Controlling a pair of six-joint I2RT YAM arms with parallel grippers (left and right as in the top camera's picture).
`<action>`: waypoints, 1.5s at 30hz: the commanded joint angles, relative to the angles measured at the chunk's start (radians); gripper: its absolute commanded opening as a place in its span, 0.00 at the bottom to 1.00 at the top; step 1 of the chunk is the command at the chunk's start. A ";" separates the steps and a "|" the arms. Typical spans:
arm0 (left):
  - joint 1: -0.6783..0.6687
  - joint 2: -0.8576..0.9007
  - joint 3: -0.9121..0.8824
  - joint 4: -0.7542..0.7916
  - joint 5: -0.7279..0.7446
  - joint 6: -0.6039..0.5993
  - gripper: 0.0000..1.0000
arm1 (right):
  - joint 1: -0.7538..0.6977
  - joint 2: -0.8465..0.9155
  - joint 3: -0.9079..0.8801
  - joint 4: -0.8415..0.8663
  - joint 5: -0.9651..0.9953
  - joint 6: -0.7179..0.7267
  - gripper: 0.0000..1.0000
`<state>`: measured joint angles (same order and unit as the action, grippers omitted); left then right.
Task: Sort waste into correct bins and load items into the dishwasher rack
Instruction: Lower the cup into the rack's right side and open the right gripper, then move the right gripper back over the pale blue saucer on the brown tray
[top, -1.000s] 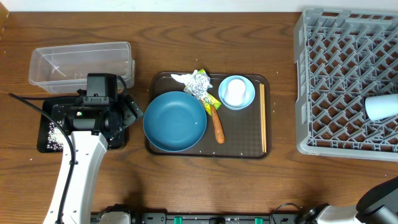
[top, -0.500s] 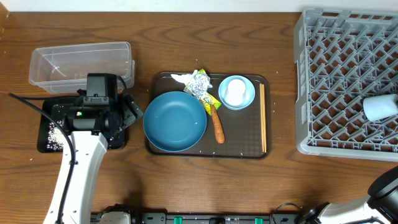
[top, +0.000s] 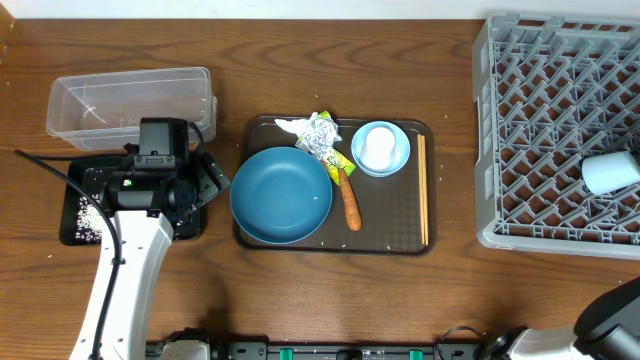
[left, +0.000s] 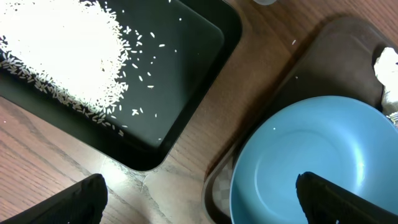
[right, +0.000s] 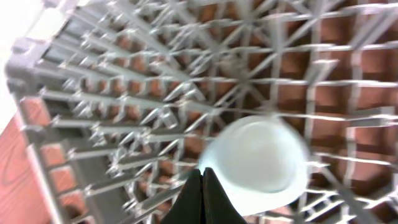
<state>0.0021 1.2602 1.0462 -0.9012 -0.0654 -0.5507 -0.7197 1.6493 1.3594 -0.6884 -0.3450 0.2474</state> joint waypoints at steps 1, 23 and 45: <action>0.004 -0.013 0.024 -0.003 -0.002 -0.008 1.00 | 0.037 -0.005 0.008 -0.010 0.011 -0.009 0.01; 0.004 -0.013 0.024 -0.003 -0.002 -0.008 1.00 | 0.014 0.076 0.006 -0.037 0.191 0.006 0.02; 0.004 -0.013 0.024 -0.003 -0.002 -0.008 1.00 | 0.126 -0.079 0.008 -0.039 -0.168 -0.001 0.01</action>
<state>0.0021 1.2602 1.0462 -0.9012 -0.0654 -0.5507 -0.6430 1.6360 1.3594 -0.7265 -0.4103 0.2485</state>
